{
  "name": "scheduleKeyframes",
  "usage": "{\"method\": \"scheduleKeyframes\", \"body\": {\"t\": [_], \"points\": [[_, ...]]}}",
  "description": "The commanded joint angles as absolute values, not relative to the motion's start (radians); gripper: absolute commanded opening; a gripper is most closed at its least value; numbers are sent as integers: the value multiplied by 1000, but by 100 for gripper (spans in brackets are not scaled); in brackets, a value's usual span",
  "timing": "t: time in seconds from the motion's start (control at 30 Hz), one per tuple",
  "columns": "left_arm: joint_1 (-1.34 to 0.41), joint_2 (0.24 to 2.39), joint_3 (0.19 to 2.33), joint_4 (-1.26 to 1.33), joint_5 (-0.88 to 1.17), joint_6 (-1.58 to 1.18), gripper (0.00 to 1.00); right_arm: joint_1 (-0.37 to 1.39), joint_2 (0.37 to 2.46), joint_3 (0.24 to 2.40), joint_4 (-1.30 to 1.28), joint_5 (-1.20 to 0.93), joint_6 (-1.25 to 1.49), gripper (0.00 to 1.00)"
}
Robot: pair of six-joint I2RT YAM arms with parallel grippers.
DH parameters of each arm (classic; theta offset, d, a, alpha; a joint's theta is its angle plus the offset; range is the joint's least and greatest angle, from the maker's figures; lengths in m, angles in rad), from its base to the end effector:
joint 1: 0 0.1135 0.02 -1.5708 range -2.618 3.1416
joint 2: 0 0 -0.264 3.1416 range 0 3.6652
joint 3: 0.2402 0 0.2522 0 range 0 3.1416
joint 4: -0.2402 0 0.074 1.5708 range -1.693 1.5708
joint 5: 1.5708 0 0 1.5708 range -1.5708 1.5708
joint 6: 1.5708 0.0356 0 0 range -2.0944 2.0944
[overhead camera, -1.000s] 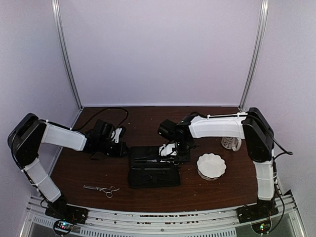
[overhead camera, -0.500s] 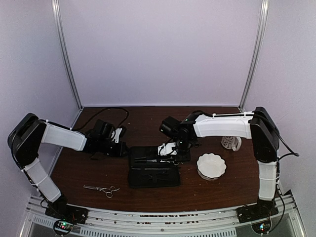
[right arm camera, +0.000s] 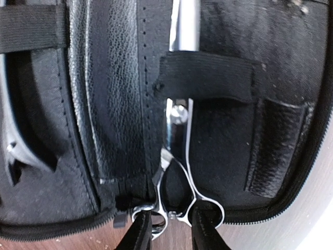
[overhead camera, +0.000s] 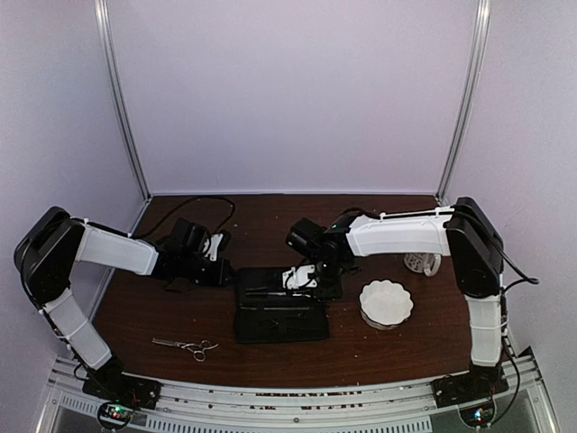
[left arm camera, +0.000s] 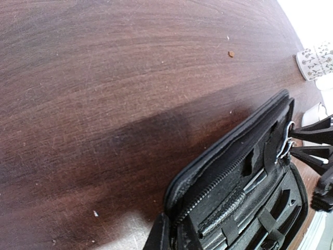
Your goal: Sort the hair-cutting tools
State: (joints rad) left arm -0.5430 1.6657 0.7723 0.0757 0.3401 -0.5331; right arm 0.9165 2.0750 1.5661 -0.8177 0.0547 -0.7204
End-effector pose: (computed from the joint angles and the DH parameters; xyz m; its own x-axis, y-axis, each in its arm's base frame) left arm 0.2669 -0.1749 0.1446 -0.8848 -0.0256 -0.4653 0.2703 0.7852 -0.5572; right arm 0.2554 0.3298 0.1714 0.0735 -0.9864 -0.1467 -0.9790 -0.0433 -0.1994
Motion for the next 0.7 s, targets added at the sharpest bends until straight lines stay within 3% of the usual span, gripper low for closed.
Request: {"method": "scheduleKeyframes", "body": {"t": [0.0,0.4,0.67], "points": [[-545,1663,790,71,360,-511,3,926,2113,1580,-796,72,-739,27],[-545,1673,786,87,371,-520,3,972,2192,1711,-797,60,-736,24],[-545,1666,773,86,368,-517,3,974,2187,1631,-746,156,-770,22]]}}
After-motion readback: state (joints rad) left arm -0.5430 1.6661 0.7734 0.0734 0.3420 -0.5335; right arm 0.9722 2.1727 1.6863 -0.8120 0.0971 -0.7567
